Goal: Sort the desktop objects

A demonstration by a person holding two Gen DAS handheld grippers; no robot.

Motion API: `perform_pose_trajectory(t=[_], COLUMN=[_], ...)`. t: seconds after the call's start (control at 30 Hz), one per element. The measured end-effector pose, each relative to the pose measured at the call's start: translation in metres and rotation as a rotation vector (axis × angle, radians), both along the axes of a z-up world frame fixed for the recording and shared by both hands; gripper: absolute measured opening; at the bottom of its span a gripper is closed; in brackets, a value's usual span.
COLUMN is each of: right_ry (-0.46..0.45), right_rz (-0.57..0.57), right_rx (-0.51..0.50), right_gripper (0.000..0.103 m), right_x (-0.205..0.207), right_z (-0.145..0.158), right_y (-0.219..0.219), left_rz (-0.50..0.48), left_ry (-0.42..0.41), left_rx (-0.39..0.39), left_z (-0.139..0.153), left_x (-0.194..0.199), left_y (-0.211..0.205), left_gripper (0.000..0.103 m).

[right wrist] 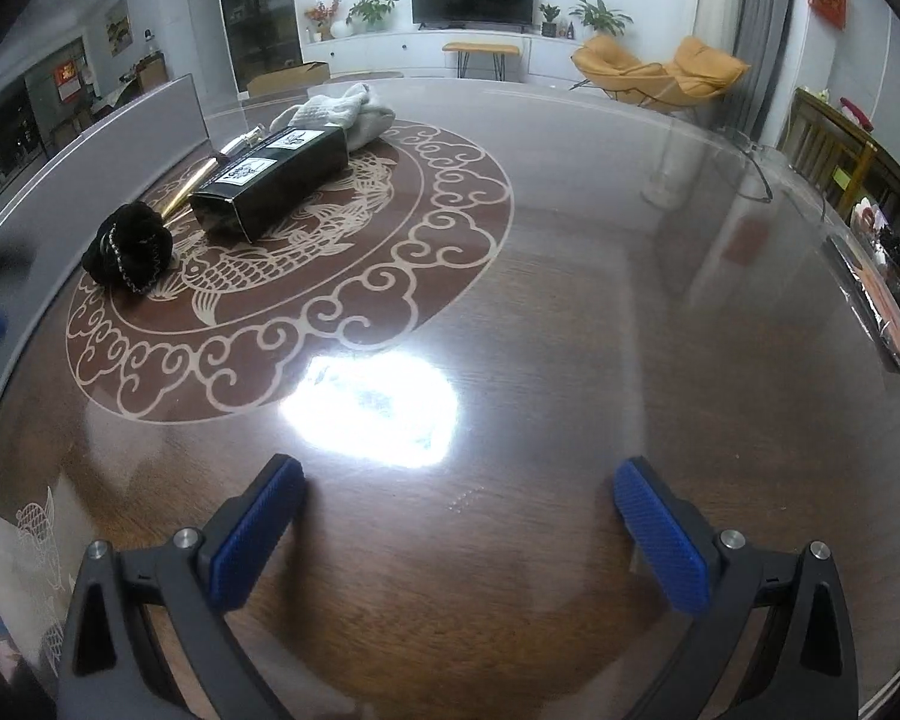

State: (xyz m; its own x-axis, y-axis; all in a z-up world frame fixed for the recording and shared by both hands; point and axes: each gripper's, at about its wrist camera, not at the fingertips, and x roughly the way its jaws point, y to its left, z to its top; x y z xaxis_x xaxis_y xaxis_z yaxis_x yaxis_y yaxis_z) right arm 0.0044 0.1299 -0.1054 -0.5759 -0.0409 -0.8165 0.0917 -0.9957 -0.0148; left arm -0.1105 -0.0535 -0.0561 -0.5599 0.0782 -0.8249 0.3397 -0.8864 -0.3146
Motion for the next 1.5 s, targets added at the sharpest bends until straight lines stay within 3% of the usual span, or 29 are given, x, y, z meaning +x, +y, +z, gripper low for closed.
perform_pose_trajectory(t=[0.1,0.2,0.27,0.37,0.57,0.7,1.17,1.37,1.4,1.47,1.5], right_ry=[0.001,0.001,0.001,0.001,0.002,0.005,0.003,0.004,0.004,0.004,0.004], right_rz=[0.002,0.003,0.004,0.004,0.012,0.011,0.010,0.010,0.010,0.010,0.010], right_rx=[-0.001,-0.002,-0.002,-0.002,-0.004,-0.016,-0.003,-0.004,-0.003,-0.004,-0.004], right_gripper=[0.103,0.103,0.103,0.103,0.103,0.103,0.103,0.103,0.103,0.103,0.103], right_x=[-0.003,-0.004,-0.004,-0.004,-0.005,-0.005,-0.007,-0.007,-0.007,-0.008,-0.008], right_z=[-0.003,-0.003,-0.004,-0.004,-0.004,-0.004,-0.005,-0.005,-0.005,-0.005,-0.005], right_y=[-0.001,-0.001,-0.001,-0.001,-0.003,-0.002,-0.004,-0.004,-0.004,-0.004,-0.004], left_rz=[0.093,0.103,0.081,0.022,-0.079,-0.132,-0.093,-0.171,-0.192,-0.257,-0.305], left_ry=[-0.026,-0.085,-0.135,-0.163,-0.115,-0.095,-0.014,-0.004,0.008,0.064,0.085], left_rx=[-0.007,-0.106,-0.190,-0.231,-0.301,-0.313,-0.333,-0.336,-0.339,-0.357,-0.375], left_z=[-0.004,-0.017,-0.031,-0.047,-0.052,-0.053,-0.060,-0.060,-0.059,-0.054,-0.052], left_x=[-0.040,-0.064,-0.070,-0.063,-0.042,-0.035,-0.026,-0.030,-0.029,-0.023,-0.021], left_y=[0.000,0.013,0.022,0.024,0.021,0.017,0.012,0.010,0.010,0.013,0.016], left_gripper=[0.100,0.099,0.099,0.099,0.099,0.101,0.103,0.103,0.100,0.063,0.056])
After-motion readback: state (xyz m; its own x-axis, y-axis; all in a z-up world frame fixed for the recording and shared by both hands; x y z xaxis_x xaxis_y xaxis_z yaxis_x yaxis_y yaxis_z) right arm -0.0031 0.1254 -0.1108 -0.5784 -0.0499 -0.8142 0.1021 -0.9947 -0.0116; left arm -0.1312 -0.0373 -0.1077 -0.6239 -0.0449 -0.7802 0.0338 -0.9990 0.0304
